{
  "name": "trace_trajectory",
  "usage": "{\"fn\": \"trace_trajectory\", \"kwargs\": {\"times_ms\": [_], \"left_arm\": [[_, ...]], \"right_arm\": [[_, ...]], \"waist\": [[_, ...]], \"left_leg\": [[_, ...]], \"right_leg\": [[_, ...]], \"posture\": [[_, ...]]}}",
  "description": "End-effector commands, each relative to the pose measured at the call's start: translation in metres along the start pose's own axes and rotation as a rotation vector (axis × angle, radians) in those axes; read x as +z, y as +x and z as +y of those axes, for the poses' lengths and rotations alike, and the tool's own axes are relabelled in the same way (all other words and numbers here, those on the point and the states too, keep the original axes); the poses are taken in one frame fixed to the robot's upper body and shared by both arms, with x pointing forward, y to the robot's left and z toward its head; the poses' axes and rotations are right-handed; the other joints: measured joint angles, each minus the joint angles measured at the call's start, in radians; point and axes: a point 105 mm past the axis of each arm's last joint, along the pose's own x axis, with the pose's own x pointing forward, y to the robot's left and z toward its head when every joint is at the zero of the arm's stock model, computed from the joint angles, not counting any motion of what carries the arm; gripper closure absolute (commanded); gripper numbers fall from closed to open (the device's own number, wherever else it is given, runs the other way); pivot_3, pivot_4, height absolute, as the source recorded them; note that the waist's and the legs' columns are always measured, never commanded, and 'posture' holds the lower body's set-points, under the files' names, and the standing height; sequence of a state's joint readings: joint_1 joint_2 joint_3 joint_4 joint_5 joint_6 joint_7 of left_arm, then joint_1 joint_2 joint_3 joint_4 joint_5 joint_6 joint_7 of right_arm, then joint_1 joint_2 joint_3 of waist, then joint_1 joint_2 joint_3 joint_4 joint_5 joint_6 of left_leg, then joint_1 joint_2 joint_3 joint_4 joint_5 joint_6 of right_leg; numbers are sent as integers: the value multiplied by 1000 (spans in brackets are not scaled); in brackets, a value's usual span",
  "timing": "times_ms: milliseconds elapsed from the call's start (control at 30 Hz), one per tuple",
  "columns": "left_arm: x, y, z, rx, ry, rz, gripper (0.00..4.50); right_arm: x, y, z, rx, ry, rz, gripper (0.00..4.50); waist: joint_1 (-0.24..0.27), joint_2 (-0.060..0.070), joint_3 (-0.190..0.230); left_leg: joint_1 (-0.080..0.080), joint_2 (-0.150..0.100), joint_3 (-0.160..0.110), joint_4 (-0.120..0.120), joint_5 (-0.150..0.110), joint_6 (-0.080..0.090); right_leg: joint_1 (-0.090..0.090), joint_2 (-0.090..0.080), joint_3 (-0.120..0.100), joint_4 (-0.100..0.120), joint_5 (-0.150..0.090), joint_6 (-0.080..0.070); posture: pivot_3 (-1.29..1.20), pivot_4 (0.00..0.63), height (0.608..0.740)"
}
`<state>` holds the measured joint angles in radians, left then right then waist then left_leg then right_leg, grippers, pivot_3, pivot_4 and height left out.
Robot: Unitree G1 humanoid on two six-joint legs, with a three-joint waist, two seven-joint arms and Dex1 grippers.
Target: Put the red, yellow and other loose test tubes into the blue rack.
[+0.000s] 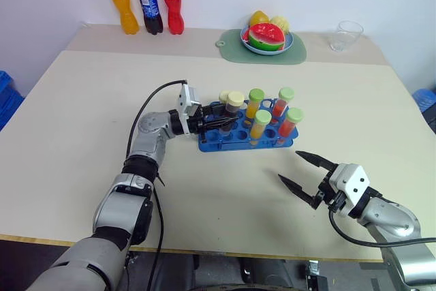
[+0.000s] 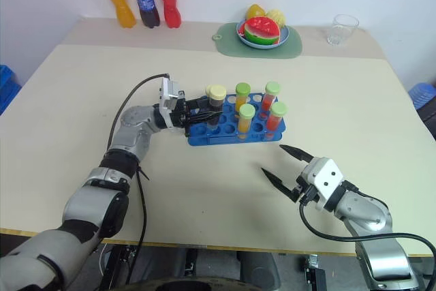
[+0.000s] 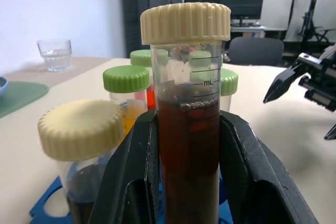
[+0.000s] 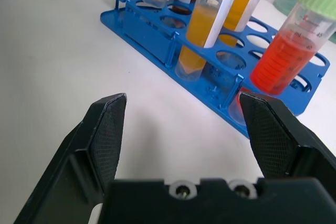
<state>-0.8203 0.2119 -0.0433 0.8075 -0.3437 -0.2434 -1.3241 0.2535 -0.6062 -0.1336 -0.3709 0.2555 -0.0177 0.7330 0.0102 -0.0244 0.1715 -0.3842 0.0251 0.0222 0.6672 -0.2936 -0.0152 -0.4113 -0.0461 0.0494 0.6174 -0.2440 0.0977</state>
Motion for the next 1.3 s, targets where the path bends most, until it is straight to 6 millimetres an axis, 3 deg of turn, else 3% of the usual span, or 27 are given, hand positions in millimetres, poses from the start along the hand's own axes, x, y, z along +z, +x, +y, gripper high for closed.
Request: {"fn": "trace_trajectory", "kwargs": {"times_ms": [33, 233, 633, 733, 867, 900, 1133, 1300], "left_arm": [[-13, -2, -8, -20, -18, 44, 3193], [-14, 7, -19, -77, -22, 35, 3193], [-17, 12, -14, -45, -47, 45, 3193], [-11, 12, -9, -4, -61, 7, 2145], [-4, 9, 2, 115, 17, 10, 146], [-1, 7, 3, 134, 34, 8, 146], [24, -31, -5, 304, 102, -1, 146], [20, -90, -30, 428, 130, 104, 146]], "right_arm": [[9, 1, -4, -10, -33, -38, 721], [10, 1, -5, -10, -33, -40, 721], [11, 1, -6, -19, -27, -41, 721], [13, 2, -6, -20, -24, -43, 721], [15, 2, -5, -26, -19, -43, 721], [14, 1, -5, -31, -13, -44, 721], [6, -7, -16, -154, 43, -17, 721], [-10, -22, -20, -266, 107, 45, 721]], "waist": [[0, 0, 0], [1, 0, -1], [3, 0, -1], [2, 0, -1], [2, 0, -1], [0, 0, -1], [-6, 1, -1], [-6, 2, -1]], "left_leg": [[0, 0, 0, 0, 0, 0], [0, 0, 0, 0, 0, 0], [0, 0, 0, 1, 0, 0], [0, 0, 0, 1, 0, 0], [0, 0, 0, 0, 0, 0], [0, 0, 0, 0, 0, 0], [2, 3, 0, 0, 0, 0], [4, 4, 1, -1, 0, 0]], "right_leg": [[0, 0, 0, 0, 0, 0], [1, 0, 0, 0, 0, 0], [1, 0, 0, 0, 0, 0], [1, 0, 0, 0, 0, 0], [0, 0, 0, 0, 1, 1], [0, 0, 0, 0, 1, 1], [0, 1, 0, 3, 1, 1], [1, 0, 0, 4, 1, 1]], "posture": [[0, 150, 740], [0, 150, 740], [0, 150, 740], [0, 150, 740], [0, 150, 740], [0, 150, 740], [0, 150, 740], [0, 150, 740]]}}
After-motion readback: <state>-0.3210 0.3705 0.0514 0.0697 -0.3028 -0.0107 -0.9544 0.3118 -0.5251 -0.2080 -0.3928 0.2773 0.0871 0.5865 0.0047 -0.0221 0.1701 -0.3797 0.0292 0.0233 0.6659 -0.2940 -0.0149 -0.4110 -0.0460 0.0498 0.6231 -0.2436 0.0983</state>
